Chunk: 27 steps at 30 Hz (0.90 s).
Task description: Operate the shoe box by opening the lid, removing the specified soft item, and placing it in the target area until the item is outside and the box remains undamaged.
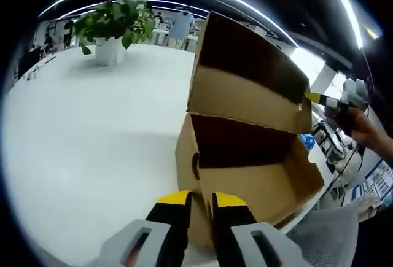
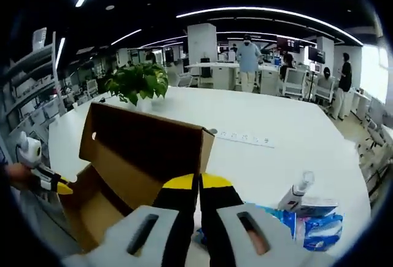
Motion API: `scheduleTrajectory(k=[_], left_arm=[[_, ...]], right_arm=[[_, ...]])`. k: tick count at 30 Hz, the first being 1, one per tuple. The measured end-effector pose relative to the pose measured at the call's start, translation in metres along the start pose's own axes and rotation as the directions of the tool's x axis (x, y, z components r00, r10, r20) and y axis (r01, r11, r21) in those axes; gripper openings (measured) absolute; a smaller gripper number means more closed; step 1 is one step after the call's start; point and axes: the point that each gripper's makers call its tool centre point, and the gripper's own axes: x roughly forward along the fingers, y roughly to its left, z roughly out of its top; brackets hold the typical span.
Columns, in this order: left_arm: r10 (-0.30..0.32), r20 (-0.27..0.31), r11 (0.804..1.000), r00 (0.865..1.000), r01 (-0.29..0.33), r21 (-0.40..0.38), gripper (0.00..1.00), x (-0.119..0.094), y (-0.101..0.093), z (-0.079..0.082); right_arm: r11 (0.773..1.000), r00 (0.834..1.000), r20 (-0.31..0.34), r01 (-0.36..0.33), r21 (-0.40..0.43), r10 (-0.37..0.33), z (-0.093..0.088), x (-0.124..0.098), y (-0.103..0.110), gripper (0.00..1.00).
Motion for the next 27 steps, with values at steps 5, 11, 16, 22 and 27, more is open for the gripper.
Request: scheduleTrajectory(k=[5, 11, 16, 22, 27], left_arm=[[0.003, -0.002, 1.0, 1.0, -0.003, 0.001, 0.13, -0.001, 0.001, -0.002], [0.017, -0.012, 1.0, 1.0, -0.017, 0.004, 0.12, 0.0, 0.003, -0.005], [0.022, -0.012, 1.0, 1.0, -0.022, -0.003, 0.12, 0.0, 0.004, -0.005], [0.024, -0.006, 0.999, 1.0, -0.025, -0.023, 0.12, 0.0, 0.004, -0.005], [0.024, -0.002, 0.999, 1.0, -0.024, -0.034, 0.12, 0.0, 0.004, -0.004]], right_arm=[[1.0, 1.0, 0.014, 0.008, 0.011, -0.008, -0.006, -0.013, 0.003, 0.0], [1.0, 1.0, 0.03, 0.008, 0.004, -0.008, -0.009, -0.027, 0.009, 0.0], [1.0, 0.999, 0.046, 0.006, 0.004, -0.006, -0.009, -0.036, 0.016, 0.0], [1.0, 0.998, 0.055, -0.002, 0.0, 0.002, -0.01, -0.043, 0.018, 0.0], [1.0, 0.998, 0.066, -0.007, -0.01, 0.008, -0.013, -0.051, 0.022, 0.0]])
